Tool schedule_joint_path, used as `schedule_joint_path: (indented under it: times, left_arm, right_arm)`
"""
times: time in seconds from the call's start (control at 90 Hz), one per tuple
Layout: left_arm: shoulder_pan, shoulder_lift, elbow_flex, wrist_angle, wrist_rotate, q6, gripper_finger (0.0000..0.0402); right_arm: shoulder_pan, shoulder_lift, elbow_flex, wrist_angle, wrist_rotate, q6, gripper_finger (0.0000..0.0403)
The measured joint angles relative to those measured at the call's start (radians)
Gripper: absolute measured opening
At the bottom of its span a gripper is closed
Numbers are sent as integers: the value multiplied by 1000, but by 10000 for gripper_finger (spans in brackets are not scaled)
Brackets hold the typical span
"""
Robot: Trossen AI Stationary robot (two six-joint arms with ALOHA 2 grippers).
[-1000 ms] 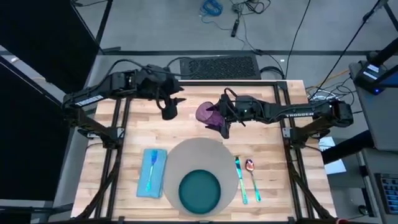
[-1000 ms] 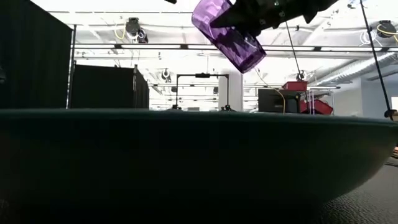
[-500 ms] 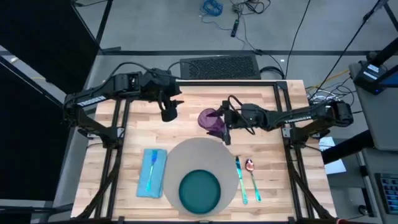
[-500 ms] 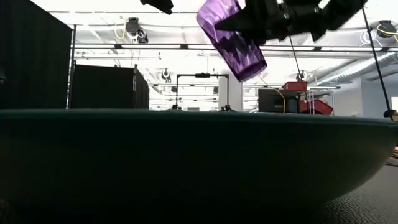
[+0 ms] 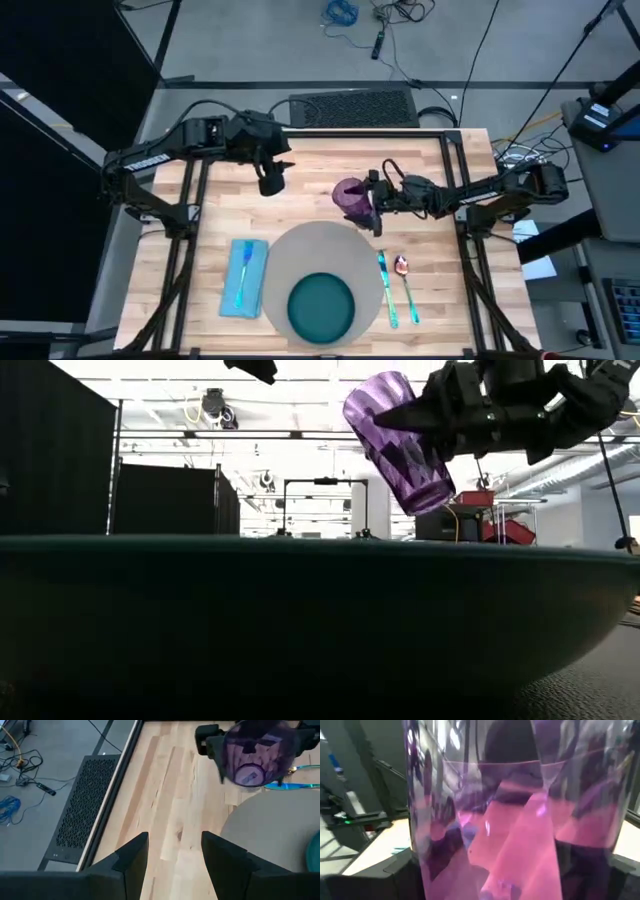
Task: Set table place
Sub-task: Put the purple glass on the gray placemat to the top of the green plate
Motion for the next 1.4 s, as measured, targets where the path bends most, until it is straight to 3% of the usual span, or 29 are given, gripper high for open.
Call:
schedule_joint_path:
  times: [0.333, 0.611, 0.722, 0.978, 1.4]
  left_arm:
    - [0, 0, 0, -2, 0, -7, 168]
    - [-2, 0, 0, -9, 1, -7, 168]
    - [-2, 0, 0, -8, 1, -7, 168]
    - [-3, 0, 0, -5, 9, -8, 168]
    - [-3, 0, 0, -6, 23, -8, 168]
  right_arm:
    - [8, 0, -9, -6, 36, -25, 357]
    - [6, 0, -193, 350, 62, 30, 357]
    - [12, 10, -221, 378, 95, 57, 357]
    - [39, 138, -226, 392, 134, 93, 357]
    - [41, 392, -225, 710, 114, 62, 357]
